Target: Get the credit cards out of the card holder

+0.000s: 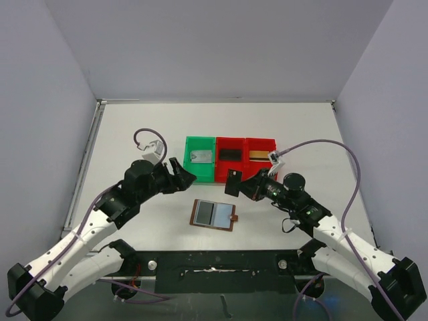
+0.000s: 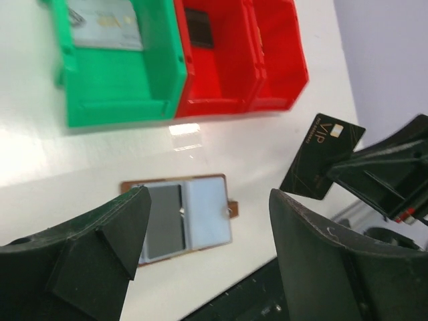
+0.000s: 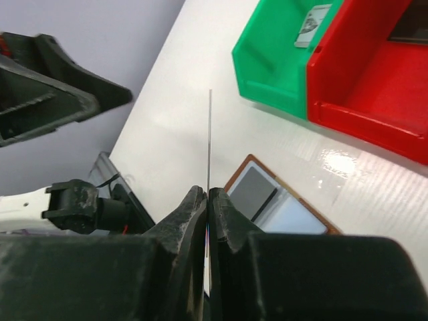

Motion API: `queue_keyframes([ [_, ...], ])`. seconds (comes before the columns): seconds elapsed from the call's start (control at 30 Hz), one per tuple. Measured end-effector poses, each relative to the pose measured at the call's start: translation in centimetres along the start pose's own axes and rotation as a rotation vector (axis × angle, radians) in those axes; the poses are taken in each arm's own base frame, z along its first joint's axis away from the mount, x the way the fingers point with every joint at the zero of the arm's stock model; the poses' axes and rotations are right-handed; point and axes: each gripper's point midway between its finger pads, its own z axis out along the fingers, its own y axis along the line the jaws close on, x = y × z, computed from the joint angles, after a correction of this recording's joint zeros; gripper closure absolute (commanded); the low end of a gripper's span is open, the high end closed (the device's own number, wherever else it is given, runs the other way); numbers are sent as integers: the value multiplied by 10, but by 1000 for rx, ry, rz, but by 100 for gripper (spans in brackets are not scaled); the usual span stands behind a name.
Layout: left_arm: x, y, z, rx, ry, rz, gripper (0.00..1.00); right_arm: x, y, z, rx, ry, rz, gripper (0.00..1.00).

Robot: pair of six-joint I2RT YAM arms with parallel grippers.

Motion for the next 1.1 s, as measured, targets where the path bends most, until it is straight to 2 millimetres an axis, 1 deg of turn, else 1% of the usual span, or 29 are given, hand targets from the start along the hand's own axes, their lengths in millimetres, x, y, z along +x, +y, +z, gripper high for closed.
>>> queue_keyframes([
  [0.17,-39,9,-17,-145,-97,141,26,-13,-9,-1,89,-5,-94,100],
  [0.23,-48,17,-22,-201,-121,183,22,-20,-10,-1,110,-14,-146,100],
  [0.3,-54,29,-27,-268,-137,220,20,-26,-11,0,121,-17,-201,100],
  [0.43,-64,62,-37,-407,-152,256,19,-40,-14,4,156,-24,-361,100],
  [0.5,-74,77,-42,-457,-174,241,19,-44,-13,8,173,-10,-471,100],
  [0.53,-80,88,-45,-487,-190,226,19,-45,-12,10,181,4,-533,100],
  [0.6,-87,106,-51,-533,-205,196,18,-50,-8,16,198,24,-651,100],
  [0.7,-87,137,-58,-599,-207,148,18,-58,-9,27,238,83,-832,100],
  [0.77,-81,149,-60,-623,-191,132,18,-62,-14,33,266,120,-913,100],
  [0.9,-77,149,-57,-601,-181,139,18,-65,-34,43,311,209,-1041,100],
  [0.97,-78,148,-57,-596,-185,146,19,-66,-45,44,317,247,-1071,100],
  [1.03,-79,147,-56,-591,-190,151,18,-73,-57,44,324,279,-1087,100],
  [1.1,-79,146,-56,-586,-188,153,18,-80,-64,46,324,299,-1105,100],
])
